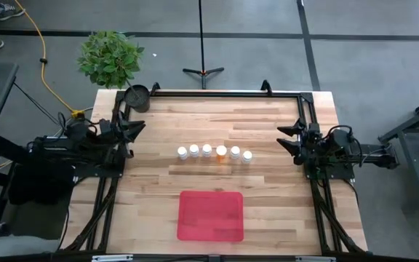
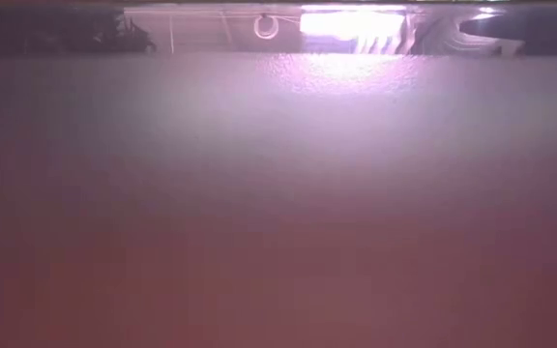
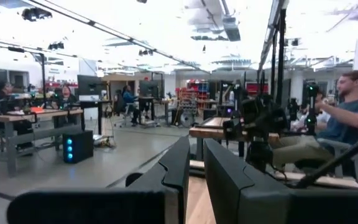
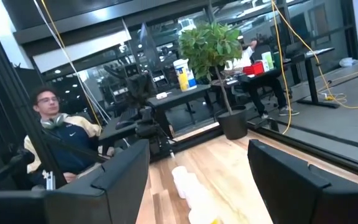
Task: Pick and place pill bottles into a basket
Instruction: Put the white pill bottle into the red bin
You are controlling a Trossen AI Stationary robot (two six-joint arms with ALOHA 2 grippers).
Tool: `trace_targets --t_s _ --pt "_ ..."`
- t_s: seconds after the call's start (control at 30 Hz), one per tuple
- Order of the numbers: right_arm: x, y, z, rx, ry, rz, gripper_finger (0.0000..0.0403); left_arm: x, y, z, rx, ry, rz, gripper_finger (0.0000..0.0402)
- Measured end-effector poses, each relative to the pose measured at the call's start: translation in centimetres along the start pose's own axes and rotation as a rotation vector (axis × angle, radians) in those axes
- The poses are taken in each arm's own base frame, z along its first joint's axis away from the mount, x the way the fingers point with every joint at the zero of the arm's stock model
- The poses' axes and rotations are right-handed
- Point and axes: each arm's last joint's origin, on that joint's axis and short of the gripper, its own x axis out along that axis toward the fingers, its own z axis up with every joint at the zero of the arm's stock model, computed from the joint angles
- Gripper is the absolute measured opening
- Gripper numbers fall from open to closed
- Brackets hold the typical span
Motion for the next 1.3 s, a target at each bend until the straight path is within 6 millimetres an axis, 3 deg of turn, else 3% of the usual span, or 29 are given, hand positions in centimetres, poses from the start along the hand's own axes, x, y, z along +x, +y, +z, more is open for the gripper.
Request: trace_targets --t_s 0.2,0.53,0.83,1.07,1.3 --pt "0.0 0.0 -0.1 0.017 0.007 -0.006 0.0263 0.8 0.4 4.2 -0.04 0.066 0.076 0.0083" --pt "0.0 -0.2 -0.7 0.077 0.071 -0.02 0.0263 4.4 -0.1 12.0 0.133 0.212 0.079 0.0083" --pt "0.0 -0.2 -0.8 0.074 0.086 -0.023 0.0263 7.8 -1.1 16.3 0.302 0.584 0.042 0.0083" --pt "0.0 -0.2 -0.9 0.073 0.097 -0.013 0.0263 8.9 -1.5 19.5 0.34 0.835 -0.062 0.0083" --pt "0.0 -0.2 -0.9 0.073 0.097 -0.013 0.0263 9.3 -2.0 21.0 0.266 0.852 -0.225 0.0083"
